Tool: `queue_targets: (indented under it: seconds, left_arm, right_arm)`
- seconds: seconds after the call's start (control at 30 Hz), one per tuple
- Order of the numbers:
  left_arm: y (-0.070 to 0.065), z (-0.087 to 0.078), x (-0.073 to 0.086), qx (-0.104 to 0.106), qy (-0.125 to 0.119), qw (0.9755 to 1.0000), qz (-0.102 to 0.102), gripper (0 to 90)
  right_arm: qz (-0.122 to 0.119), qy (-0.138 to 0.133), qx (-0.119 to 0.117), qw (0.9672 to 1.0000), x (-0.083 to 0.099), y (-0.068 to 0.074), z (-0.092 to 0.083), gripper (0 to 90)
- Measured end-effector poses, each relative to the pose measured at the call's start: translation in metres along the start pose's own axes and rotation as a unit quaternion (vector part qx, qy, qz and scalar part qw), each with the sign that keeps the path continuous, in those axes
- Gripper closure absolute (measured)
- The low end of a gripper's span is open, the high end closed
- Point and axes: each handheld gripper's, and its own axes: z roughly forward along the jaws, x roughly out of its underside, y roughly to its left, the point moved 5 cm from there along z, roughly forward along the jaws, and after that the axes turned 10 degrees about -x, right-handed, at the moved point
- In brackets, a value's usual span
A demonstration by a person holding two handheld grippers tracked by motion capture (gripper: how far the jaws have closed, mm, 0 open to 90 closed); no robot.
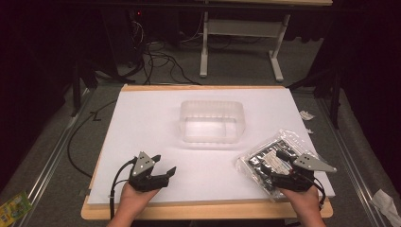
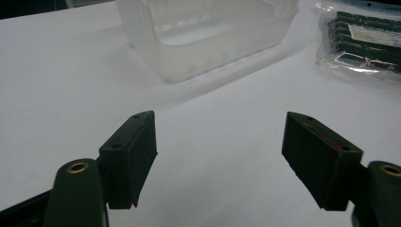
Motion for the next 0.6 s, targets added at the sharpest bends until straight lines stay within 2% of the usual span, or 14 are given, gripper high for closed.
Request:
queue_targets:
  seconds: [0.37, 0.6]
  left_arm:
    - [-0.003, 0.001, 0.0, 0.004, 0.004, 1.0, 0.005, 27.6]
    - [-0.003, 0.001, 0.0, 0.005, 0.004, 1.0, 0.002, 27.6]
  right_arm:
    - [0.005, 0.002, 0.002, 1.0, 0.003, 0.0, -0.004, 20.3]
    - [-0.006, 0.033, -0.022, 0.9992, 0.01, 0.014, 0.004, 30.3]
